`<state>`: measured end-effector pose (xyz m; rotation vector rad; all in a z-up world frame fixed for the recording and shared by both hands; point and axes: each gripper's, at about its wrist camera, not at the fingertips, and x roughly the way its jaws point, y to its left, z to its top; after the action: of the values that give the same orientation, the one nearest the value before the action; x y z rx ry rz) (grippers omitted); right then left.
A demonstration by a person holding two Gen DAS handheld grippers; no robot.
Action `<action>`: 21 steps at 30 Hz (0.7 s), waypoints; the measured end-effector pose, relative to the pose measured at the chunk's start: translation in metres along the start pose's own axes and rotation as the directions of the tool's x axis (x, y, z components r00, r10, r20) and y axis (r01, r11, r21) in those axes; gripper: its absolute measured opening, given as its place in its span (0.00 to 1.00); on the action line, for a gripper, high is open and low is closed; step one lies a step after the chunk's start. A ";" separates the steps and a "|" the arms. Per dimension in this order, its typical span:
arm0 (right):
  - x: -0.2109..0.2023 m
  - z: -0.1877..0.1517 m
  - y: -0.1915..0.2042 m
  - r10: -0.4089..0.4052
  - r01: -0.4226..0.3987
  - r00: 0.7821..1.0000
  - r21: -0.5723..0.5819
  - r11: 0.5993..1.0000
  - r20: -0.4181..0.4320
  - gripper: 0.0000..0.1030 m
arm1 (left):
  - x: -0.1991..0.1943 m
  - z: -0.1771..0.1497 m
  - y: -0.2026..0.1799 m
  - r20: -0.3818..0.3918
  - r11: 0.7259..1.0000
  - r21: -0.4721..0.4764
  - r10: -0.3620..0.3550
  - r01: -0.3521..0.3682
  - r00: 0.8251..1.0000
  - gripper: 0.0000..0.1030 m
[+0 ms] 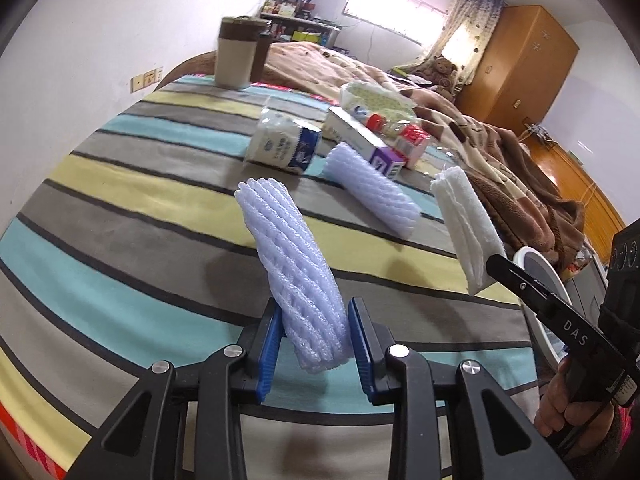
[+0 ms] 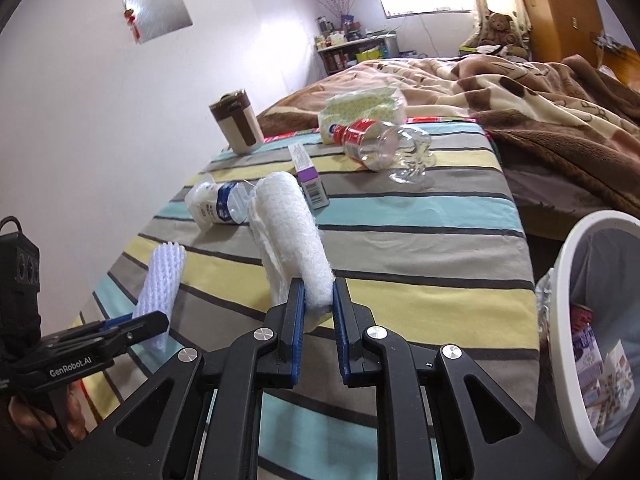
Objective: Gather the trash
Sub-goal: 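Carry both foam sleeves from the bed over the white bin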
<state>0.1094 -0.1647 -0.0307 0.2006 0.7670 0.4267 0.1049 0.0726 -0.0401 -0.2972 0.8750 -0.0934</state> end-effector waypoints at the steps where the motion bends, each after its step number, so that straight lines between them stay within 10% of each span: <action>1: -0.003 0.000 -0.002 -0.006 0.006 1.000 0.006 1.000 0.007 0.14 | -0.001 0.001 -0.003 0.002 1.000 0.008 -0.003 0.003 1.000 0.33; 21: -0.071 0.000 -0.039 -0.165 0.149 0.974 0.108 0.983 0.158 0.14 | -0.018 0.013 -0.105 0.037 0.966 0.220 -0.146 0.135 0.989 0.33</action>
<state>0.0761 -0.2314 0.0011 0.2599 0.6342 0.2200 0.1076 -0.0212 0.0118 -0.1558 0.7825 -0.3101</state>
